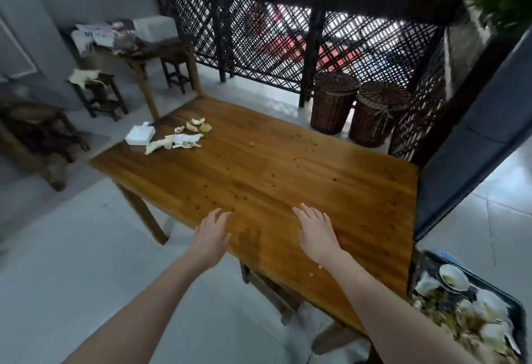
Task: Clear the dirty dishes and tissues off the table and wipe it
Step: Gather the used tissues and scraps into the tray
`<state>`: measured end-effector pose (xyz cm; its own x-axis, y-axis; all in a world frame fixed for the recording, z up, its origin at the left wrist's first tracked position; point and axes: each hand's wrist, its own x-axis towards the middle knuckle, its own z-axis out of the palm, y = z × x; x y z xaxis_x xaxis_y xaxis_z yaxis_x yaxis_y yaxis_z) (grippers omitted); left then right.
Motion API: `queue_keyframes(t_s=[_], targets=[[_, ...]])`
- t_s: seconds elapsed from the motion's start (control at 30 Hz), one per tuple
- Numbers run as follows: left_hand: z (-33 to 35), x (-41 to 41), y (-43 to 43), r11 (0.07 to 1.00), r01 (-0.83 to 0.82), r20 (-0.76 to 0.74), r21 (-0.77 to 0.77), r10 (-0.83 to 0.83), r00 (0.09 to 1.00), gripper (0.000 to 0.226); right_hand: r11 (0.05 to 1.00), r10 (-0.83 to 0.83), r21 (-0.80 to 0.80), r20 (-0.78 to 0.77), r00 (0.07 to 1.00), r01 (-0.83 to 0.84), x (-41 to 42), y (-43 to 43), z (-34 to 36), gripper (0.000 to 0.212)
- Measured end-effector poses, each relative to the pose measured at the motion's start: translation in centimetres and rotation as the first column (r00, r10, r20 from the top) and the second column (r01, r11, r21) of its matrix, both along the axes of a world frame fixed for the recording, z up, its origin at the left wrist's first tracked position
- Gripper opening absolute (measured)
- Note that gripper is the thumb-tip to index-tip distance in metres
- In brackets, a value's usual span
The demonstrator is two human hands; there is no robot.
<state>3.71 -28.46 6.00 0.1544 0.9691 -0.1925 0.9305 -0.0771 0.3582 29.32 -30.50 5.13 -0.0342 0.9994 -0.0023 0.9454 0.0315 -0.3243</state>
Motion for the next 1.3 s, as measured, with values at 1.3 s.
queue_keyframes(t_s=[1.3], targets=[[-2.7,-29.7,29.9,0.963,-0.266,0.005,-0.033,0.267,0.964,0.053,0.968,0.179,-0.173,-0.022,0.984,-0.180,-29.7,37.6,-1.7,0.057]])
